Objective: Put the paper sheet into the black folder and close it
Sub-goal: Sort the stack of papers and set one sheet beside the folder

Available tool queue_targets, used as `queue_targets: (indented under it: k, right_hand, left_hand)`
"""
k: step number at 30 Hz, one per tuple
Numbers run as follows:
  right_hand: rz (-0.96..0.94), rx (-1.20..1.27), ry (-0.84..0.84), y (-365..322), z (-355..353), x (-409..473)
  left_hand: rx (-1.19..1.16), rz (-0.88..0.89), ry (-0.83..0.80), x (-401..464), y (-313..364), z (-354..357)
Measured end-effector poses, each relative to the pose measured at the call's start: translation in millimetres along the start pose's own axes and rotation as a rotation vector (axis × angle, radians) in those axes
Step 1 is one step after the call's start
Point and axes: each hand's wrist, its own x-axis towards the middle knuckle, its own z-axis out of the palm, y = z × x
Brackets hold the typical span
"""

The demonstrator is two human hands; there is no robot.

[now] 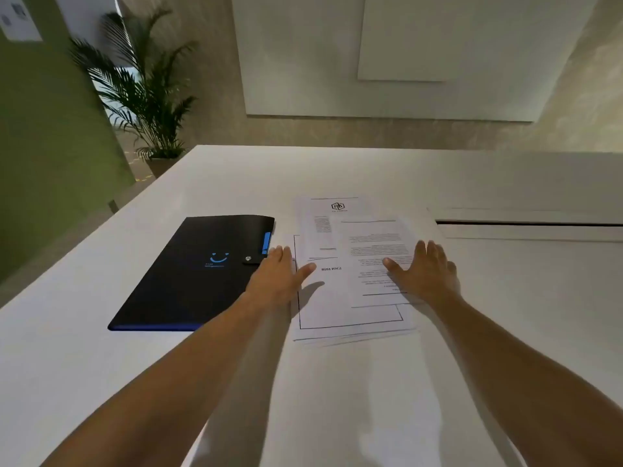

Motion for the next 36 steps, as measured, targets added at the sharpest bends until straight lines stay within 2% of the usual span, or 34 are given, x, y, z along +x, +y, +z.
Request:
queue_targets:
  k: [2, 5, 16, 22, 31, 36]
  right_hand:
    - [0.086, -0.037, -0.04, 0, 1, -3]
    - [0.116, -0.089, -0.041, 1, 6, -6]
    - [0.224, -0.098, -0.205, -14, -10, 14]
    - [0.25, -0.043, -0.203, -13, -9, 20]
    - [0.223, 0.269, -0.252, -17, -7, 25]
    - [0.244, 0.784, -0.356, -15, -7, 24]
  left_hand:
    - [0.09, 0.02, 0.012, -1, 2, 8]
    - [0.171, 0.009, -0.001, -2, 4, 25]
    - [0.165, -0.02, 0.016, -8, 12, 36]
    - [0.155, -0.029, 0.012, -8, 12, 37]
    - [0.132, -0.04, 0.003, -8, 12, 36]
    - [0.123, -0.045, 0.009, -9, 14, 35]
